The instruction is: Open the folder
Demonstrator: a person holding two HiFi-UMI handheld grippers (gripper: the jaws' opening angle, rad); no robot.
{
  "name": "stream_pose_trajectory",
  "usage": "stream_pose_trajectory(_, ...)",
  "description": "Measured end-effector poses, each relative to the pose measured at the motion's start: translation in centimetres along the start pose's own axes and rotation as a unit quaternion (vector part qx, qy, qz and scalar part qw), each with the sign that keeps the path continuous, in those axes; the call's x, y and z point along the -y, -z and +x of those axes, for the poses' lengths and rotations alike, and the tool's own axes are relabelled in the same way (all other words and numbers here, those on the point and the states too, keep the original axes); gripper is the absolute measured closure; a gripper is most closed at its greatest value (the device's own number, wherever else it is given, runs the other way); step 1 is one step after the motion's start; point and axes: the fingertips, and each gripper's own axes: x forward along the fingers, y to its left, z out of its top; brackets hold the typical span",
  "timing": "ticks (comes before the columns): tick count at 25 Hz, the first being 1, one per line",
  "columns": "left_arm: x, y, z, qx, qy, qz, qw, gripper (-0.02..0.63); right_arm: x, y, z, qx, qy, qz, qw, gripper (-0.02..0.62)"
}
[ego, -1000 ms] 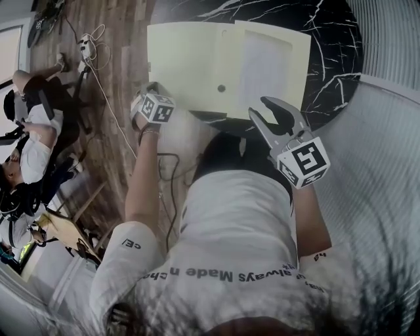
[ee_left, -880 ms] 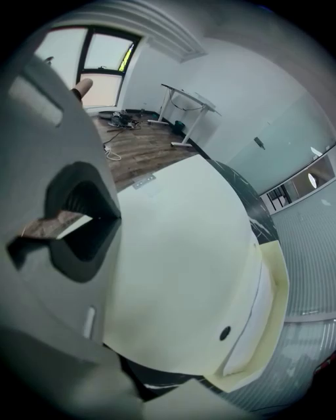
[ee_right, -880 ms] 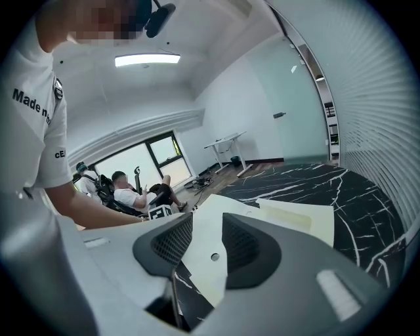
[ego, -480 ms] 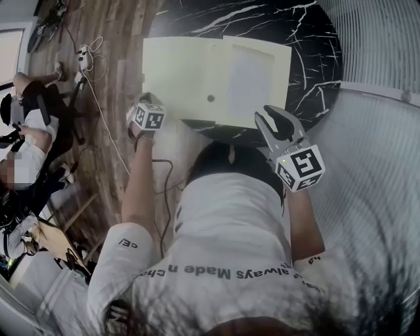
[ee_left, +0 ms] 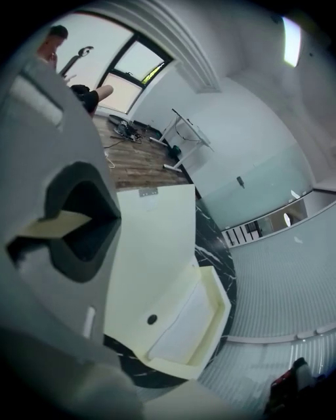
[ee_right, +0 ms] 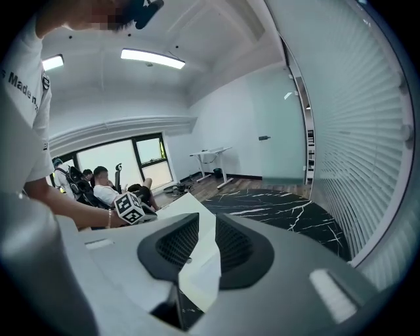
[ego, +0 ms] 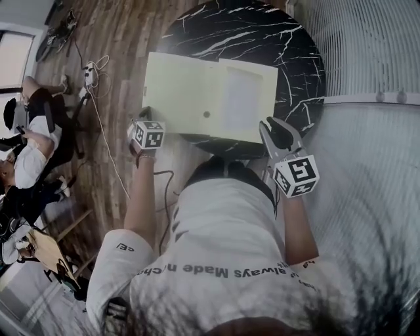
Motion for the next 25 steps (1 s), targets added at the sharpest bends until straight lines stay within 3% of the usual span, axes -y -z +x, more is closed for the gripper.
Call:
stream_pose_trajectory(10,1.4,-4.8,-6.6,0.07,0.006,-0.047,0.9964,0.604,-0.2,-3.3,-3.8,0.033,0.028,-0.013,0.999,0.531)
stream_pose_trajectory(16,2.6,-8.3,-10.6,0.117,0.02,-0.053,0.9916,0.604,-0.5,-5.1,-6.1,0.049,0.04,-0.018,0.998,0.543)
stream_pose_trajectory(21,4.2,-13.1,-16.5,0.186,0.053,-0.076,0.9783,0.604,-1.2,-7.4,-8.3,0.069,0.046,-0.032,0.996,0.552)
stream_pose_trajectory(25,6.2,-17.7,-22.0,0.254,0.098,-0.074,0.9595,0.604,-2.6,-9.8,-9.9,0.086,0.046,-0.053,0.994,0.555)
